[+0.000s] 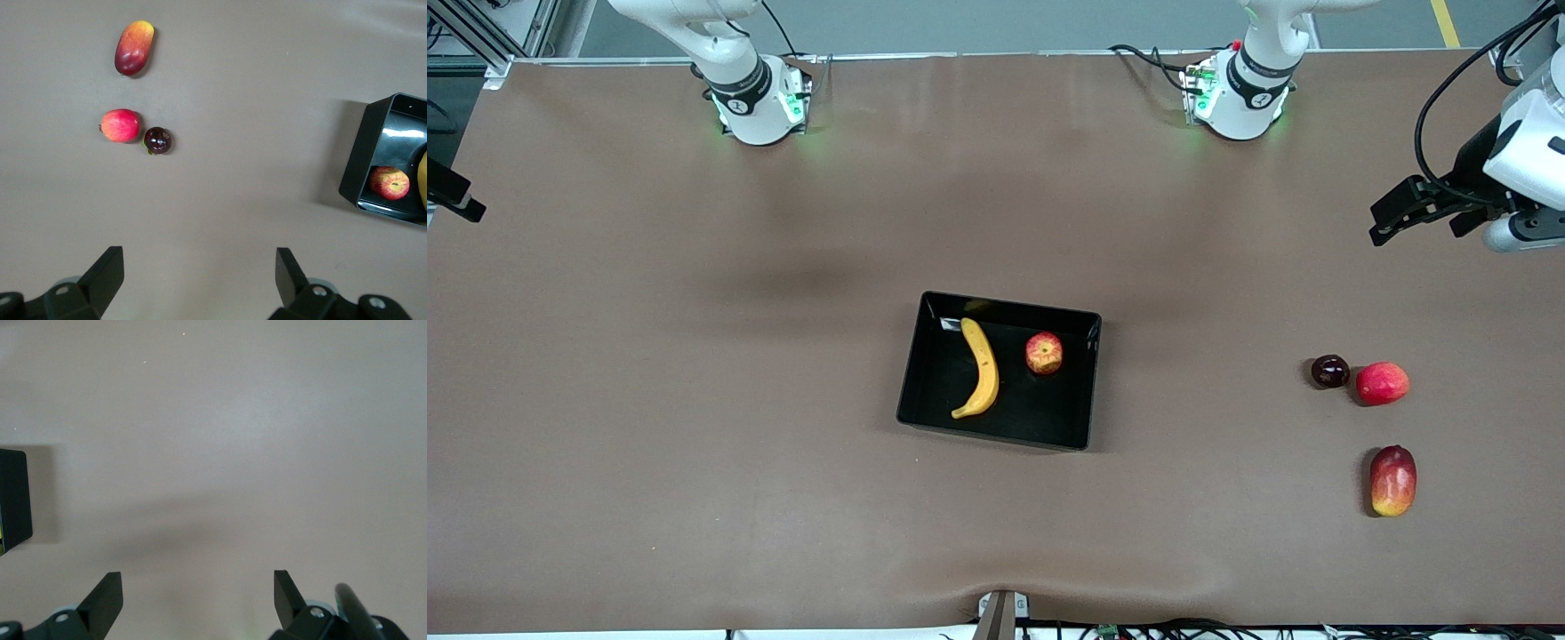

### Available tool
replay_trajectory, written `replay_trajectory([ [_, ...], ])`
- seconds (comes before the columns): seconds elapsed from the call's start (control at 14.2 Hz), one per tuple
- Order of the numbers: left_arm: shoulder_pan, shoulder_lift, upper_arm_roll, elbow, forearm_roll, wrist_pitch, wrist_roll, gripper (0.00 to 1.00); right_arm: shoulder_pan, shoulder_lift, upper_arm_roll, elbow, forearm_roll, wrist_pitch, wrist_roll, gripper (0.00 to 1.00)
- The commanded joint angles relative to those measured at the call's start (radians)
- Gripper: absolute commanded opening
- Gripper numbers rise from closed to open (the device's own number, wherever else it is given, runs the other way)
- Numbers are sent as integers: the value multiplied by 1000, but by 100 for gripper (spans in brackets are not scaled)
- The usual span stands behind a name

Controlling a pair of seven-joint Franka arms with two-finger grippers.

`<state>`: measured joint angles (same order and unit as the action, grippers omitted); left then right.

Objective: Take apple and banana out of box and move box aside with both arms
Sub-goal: 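Raise the left gripper from rest toward the black tray, then lower the left gripper into the tray and grasp the apple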

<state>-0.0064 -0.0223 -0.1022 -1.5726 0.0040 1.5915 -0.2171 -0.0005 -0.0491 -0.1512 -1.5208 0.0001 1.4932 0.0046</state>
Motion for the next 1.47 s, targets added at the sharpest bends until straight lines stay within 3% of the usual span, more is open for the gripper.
replay_trajectory([
  [0.0,6,5,-7,17,4,-22,1,100,-3,14,1,27,-12,-13,-1,100],
  [0.28,2,13,-7,19,4,-19,2,100,-6,15,1,25,-12,-13,-2,100],
  [0.77,-82,128,-57,45,47,31,-27,100,-4,15,-1,24,-6,-14,6,100],
  [1.12,-240,231,-62,37,48,165,-236,100,-6,21,-2,21,-8,-14,8,100],
  [1.4,-407,358,-59,37,59,353,-541,100,-12,23,-4,21,-8,-14,6,100],
])
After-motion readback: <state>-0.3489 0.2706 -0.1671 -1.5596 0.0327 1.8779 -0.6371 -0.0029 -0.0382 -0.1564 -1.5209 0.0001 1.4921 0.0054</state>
